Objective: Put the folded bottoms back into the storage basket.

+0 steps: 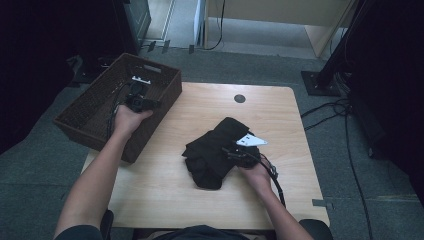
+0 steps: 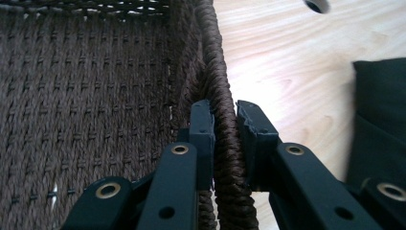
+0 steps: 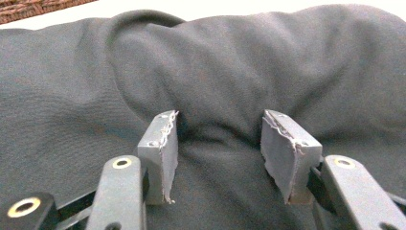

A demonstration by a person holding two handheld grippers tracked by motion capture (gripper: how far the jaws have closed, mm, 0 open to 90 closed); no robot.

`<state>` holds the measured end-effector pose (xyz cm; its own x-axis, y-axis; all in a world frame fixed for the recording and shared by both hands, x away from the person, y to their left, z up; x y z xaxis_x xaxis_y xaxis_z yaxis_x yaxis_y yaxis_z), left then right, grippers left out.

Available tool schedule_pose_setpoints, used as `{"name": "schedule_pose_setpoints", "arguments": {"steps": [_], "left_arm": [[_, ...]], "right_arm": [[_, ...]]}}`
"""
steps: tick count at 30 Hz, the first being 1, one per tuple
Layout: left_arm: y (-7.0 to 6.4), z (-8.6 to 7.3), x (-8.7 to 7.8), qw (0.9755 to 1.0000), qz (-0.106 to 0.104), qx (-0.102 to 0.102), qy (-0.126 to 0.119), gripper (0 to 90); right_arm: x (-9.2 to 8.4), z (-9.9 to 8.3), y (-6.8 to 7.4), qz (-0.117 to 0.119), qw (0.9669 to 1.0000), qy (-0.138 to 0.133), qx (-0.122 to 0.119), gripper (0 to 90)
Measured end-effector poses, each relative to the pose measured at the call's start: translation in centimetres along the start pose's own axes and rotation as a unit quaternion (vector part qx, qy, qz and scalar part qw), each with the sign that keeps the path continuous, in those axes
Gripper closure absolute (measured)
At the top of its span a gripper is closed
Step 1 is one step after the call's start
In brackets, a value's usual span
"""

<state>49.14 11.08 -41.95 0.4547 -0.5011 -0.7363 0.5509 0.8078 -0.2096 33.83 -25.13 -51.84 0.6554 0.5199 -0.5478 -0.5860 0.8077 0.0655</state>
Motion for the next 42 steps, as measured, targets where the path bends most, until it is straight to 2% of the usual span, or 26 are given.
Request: {"name": "schedule_pose_setpoints", "arguments": {"steps": [3, 8, 10, 22, 30, 34, 39, 42], "left_arm": [[-1.5, -0.2, 0.2, 0.9999, -0.010, 0.009, 0.005, 76.9], [-2.6, -0.5, 0.3, 0.9998, -0.021, 0.007, 0.004, 76.7], [-3.4, -0.7, 0.3, 0.9996, -0.022, 0.014, 0.008, 76.7], [-5.6, -1.4, 0.4, 0.9992, -0.031, 0.025, 0.008, 76.7], [-6.6, -1.8, 0.4, 0.9989, -0.034, 0.031, 0.010, 76.8], [-6.6, -1.8, 0.5, 0.9989, -0.038, 0.026, 0.006, 76.3], [-6.6, -1.8, 0.4, 0.9988, -0.038, 0.030, 0.005, 75.0], [-6.6, -1.7, 0.1, 0.9988, -0.039, 0.028, -0.009, 71.5]], "right_arm": [[0.1, 0.0, 0.0, 0.000, 1.0000, -0.002, 0.000, 47.8], [0.1, 0.0, 0.1, 0.000, 1.0000, 0.000, 0.003, 47.9], [0.1, 0.0, 0.1, 0.000, 1.0000, 0.000, 0.003, 48.0], [0.1, 0.0, 0.1, 0.001, 1.0000, 0.002, 0.006, 48.2], [0.2, 0.0, 0.1, 0.003, 1.0000, 0.002, 0.006, 48.2], [0.1, 0.0, 0.1, 0.002, 1.0000, 0.002, 0.006, 48.2], [0.0, 0.1, 0.2, -0.001, 1.0000, 0.001, 0.007, 48.2], [-0.4, 0.3, 0.1, 0.001, 0.9999, 0.001, 0.016, 48.9]]}}
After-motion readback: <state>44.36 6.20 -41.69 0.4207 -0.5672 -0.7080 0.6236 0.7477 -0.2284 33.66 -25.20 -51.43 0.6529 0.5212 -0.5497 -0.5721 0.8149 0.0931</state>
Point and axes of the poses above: each handheld gripper's, and its own axes: x roughly forward along the jaws, z roughly out of its top, y roughly to its left, the point moved 1 cm from there along x, roughly forward along the jaws
